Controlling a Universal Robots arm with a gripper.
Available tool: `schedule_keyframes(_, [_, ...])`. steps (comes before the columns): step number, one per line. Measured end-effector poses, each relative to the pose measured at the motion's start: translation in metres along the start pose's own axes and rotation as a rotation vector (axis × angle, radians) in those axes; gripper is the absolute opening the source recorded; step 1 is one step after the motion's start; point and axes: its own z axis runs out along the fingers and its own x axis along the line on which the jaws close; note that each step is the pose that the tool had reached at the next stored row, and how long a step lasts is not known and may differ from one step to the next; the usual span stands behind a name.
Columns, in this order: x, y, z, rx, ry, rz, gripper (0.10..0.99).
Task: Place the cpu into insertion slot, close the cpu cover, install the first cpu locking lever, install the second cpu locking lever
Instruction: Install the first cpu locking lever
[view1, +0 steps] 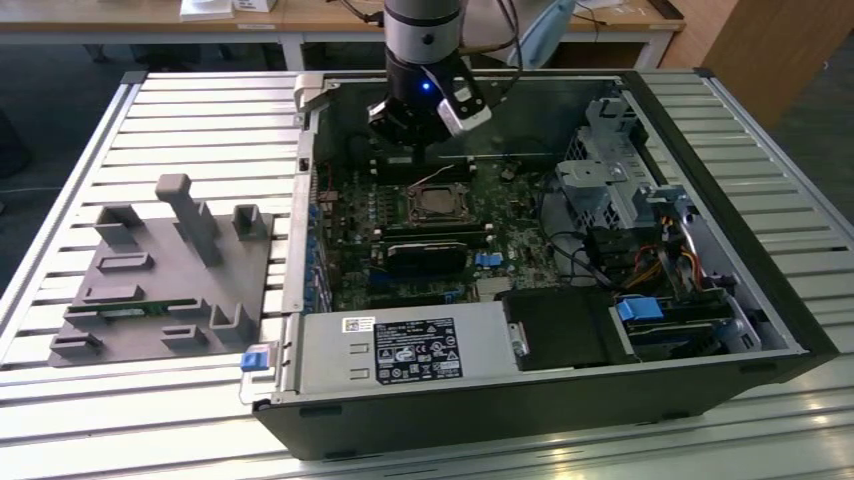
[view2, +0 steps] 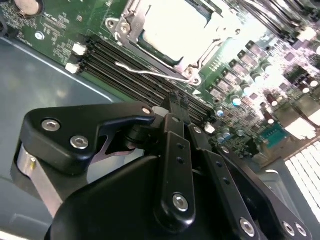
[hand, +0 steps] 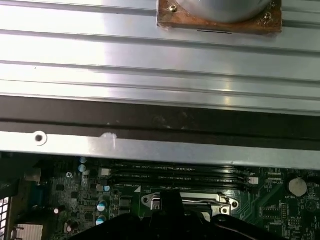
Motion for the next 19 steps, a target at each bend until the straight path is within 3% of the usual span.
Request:
schedule_keyframes(8, [-0.0127, -0.0007, 0.0071, 0.0, 0.0, -0.002, 0.106])
schedule_keyframes(19, [-0.021, -0.001, 0.0159, 0.0, 0.0001, -0.002, 0.106])
